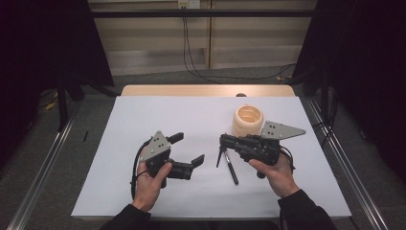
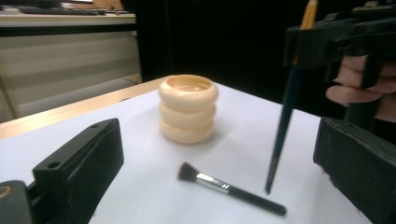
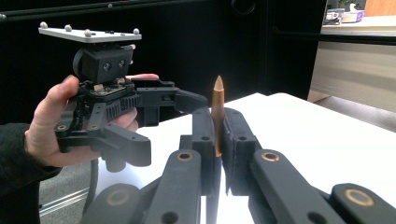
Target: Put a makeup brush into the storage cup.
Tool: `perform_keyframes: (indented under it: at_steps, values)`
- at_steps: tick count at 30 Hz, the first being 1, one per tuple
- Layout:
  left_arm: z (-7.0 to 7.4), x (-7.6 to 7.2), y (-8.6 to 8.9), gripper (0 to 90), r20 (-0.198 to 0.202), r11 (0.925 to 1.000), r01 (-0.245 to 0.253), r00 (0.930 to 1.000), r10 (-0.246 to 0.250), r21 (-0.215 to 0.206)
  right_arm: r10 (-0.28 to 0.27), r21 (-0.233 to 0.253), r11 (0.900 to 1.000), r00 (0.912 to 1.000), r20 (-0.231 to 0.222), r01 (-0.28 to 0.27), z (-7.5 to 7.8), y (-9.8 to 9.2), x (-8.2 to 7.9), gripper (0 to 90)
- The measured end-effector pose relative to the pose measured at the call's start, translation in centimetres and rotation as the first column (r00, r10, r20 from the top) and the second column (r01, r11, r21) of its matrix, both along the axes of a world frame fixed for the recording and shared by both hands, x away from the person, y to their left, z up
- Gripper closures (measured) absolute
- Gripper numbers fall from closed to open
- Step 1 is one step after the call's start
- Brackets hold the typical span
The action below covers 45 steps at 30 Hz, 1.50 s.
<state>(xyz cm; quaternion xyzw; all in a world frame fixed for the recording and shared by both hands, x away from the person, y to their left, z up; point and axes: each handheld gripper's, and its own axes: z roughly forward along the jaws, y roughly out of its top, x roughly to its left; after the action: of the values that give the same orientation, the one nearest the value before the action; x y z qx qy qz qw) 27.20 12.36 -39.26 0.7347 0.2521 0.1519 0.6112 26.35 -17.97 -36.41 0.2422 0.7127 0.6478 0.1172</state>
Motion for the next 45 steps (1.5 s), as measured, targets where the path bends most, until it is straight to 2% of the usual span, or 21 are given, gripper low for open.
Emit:
perform_keyframes:
  at_steps: [1, 2, 4, 8, 9, 11, 12, 15, 17, 19, 21, 28, 29, 30, 32, 34, 35, 40, 45]
  values:
    - [-0.1, 0.0, 0.5, 1.7, -0.006, 1.0, -0.003, 1.0, 0.003, 0.005, 0.0, -0.002, 1.0, 1.0, 0.002, 0.0, 0.0, 0.0, 0.0, 84.2]
    - [-0.2, -0.1, 0.7, 1.7, -0.008, 0.9999, -0.003, 1.0, 0.003, -0.009, -0.005, -0.006, 1.0, 1.0, 0.002, 0.005, 0.0, 0.0, 0.0, 84.2]
    - [-0.3, -0.2, 1.3, 1.7, -0.002, 0.9998, -0.021, 0.9998, 0.021, 0.005, -0.003, -0.006, 1.0, 1.0, 0.002, 0.003, 0.0, -0.1, 0.1, 84.2]
    - [-0.6, -0.4, 2.2, 1.7, 0.003, 0.9991, -0.04, 0.9992, 0.04, -0.009, -0.012, -0.006, 1.0, 0.9999, 0.001, 0.012, -0.1, -0.3, 0.2, 84.2]
    - [-0.8, -0.4, 2.5, 1.7, 0.004, 0.9989, -0.048, 0.9989, 0.048, 0.003, -0.015, -0.006, 1.0, 0.9999, 0.001, 0.015, -0.1, -0.3, 0.2, 84.2]
    - [-0.9, -0.4, 3.0, 1.7, 0.001, 0.9989, -0.045, 0.999, 0.045, 0.011, -0.02, -0.004, 1.0, 0.9998, 0.002, 0.02, -0.1, -0.4, 0.3, 84.2]
    - [-1.0, -0.5, 3.2, 1.7, -0.004, 0.9988, -0.05, 0.9988, 0.05, 0.001, -0.023, -0.01, 1.0, 0.9997, 0.005, 0.023, 0.0, -0.5, 0.3, 84.2]
    - [-1.2, -0.7, 3.8, 1.7, 0.006, 0.9982, -0.057, 0.9983, 0.057, 0.015, -0.033, -0.012, 0.999, 0.9994, 0.003, 0.033, -0.1, -0.8, 0.4, 84.2]
    - [-1.5, -0.9, 4.2, 1.7, -0.001, 0.9986, -0.053, 0.9986, 0.053, 0.006, -0.045, -0.011, 0.999, 0.999, 0.002, 0.045, -0.1, -1.1, 0.6, 84.2]
    - [-1.7, -1.2, 4.7, 1.7, 0.015, 0.9982, -0.053, 0.9985, 0.052, 0.029, -0.059, -0.01, 0.998, 0.9983, 0.001, 0.059, -0.1, -1.5, 0.7, 84.2]
    - [-1.9, -1.4, 5.0, 1.7, 0.011, 0.9981, -0.053, 0.9985, 0.053, 0.031, -0.071, -0.007, 0.997, 0.9975, 0.0, 0.071, -0.1, -2.0, 0.8, 84.2]
    - [-2.4, -2.2, 6.3, 1.7, 0.014, 0.9964, -0.074, 0.9972, 0.074, 0.04, -0.109, -0.006, 0.994, 0.994, -0.005, 0.109, -0.2, -3.1, 1.2, 84.2]
    - [-2.6, -2.3, 6.4, 1.7, 0.009, 0.9964, -0.081, 0.9967, 0.08, 0.027, -0.119, -0.007, 0.993, 0.9928, -0.007, 0.119, -0.1, -3.3, 1.2, 84.2]
    - [-2.6, -2.4, 6.7, 1.7, 0.013, 0.9956, -0.082, 0.9966, 0.082, 0.045, -0.122, -0.009, 0.992, 0.9925, -0.005, 0.122, -0.1, -3.5, 1.2, 84.2]
    - [-3.0, -2.5, 7.0, 1.7, 0.012, 0.9959, -0.079, 0.9968, 0.079, 0.045, -0.131, -0.008, 0.991, 0.9914, -0.003, 0.131, -0.1, -3.9, 1.3, 84.2]
    - [-3.2, -2.7, 7.4, 1.7, 0.014, 0.9938, -0.093, 0.9956, 0.092, 0.061, -0.143, -0.012, 0.99, 0.9897, -0.006, 0.143, -0.2, -4.2, 1.5, 84.2]
    - [-3.3, -2.8, 7.6, 1.7, 0.012, 0.9946, -0.085, 0.9964, 0.084, 0.06, -0.151, -0.014, 0.988, 0.9885, -0.01, 0.151, -0.2, -4.4, 1.5, 84.2]
    - [-3.7, -3.2, 8.3, 1.7, 0.001, 0.9929, -0.111, 0.9939, 0.111, 0.044, -0.169, -0.011, 0.985, 0.9855, -0.011, 0.169, -0.2, -5.2, 1.9, 84.2]
    - [-4.1, -3.3, 8.9, 1.7, -0.009, 0.9914, -0.123, 0.9923, 0.124, 0.046, -0.195, -0.047, 0.98, 0.9808, -0.005, 0.194, -0.3, -5.7, 2.4, 84.2]
